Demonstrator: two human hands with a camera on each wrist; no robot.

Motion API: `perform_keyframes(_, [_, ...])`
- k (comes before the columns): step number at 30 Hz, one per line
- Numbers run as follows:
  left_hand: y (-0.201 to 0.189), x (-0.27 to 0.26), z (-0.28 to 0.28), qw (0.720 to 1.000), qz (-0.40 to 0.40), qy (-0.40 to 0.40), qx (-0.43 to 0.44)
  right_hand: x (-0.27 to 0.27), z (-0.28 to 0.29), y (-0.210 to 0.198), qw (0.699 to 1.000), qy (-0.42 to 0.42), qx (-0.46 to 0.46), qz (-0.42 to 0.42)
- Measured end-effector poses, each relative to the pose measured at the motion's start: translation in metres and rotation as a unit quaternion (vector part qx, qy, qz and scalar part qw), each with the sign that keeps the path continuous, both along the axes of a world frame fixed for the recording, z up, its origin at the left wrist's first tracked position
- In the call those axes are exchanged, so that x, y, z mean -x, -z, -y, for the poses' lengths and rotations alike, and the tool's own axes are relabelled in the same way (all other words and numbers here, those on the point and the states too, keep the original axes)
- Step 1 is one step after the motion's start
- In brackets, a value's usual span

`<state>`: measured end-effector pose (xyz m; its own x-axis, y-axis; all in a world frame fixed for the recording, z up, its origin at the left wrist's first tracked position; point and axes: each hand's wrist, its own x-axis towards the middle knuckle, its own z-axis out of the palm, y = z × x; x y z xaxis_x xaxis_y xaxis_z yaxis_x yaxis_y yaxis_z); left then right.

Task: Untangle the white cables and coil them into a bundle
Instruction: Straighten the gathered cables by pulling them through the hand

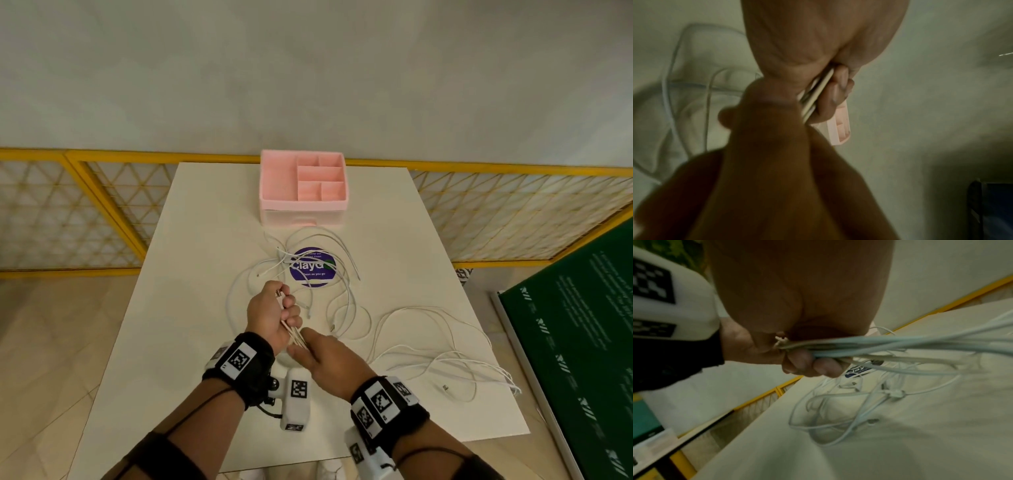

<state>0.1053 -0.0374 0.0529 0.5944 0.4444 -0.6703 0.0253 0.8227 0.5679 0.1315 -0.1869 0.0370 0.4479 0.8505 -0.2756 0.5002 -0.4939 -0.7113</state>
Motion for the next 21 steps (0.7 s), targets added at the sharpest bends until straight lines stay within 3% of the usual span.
perform_keyframes(4, [-0.002, -0.001, 0.005, 1.000, 0.020, -0.011, 0.004, 0.004, -0.007, 0.003, 0.998, 0.041, -0.033, -0.017])
perform_keyframes(10, [0.016, 0.017, 0.011, 0.992, 0.055, 0.105, -0.042, 0.000, -0.010, 0.011, 0.997, 0.060, -0.040, 0.025])
perform_keyframes(17, [0.022, 0.017, 0.008, 0.996, 0.059, 0.034, -0.066, -0.009, 0.012, 0.023, 0.999, 0.034, 0.026, 0.032])
perform_keyframes(21, [0.029, 0.017, -0.004, 0.997, 0.033, 0.006, -0.072, -0.038, 0.039, 0.037, 0.975, 0.212, 0.027, -0.054])
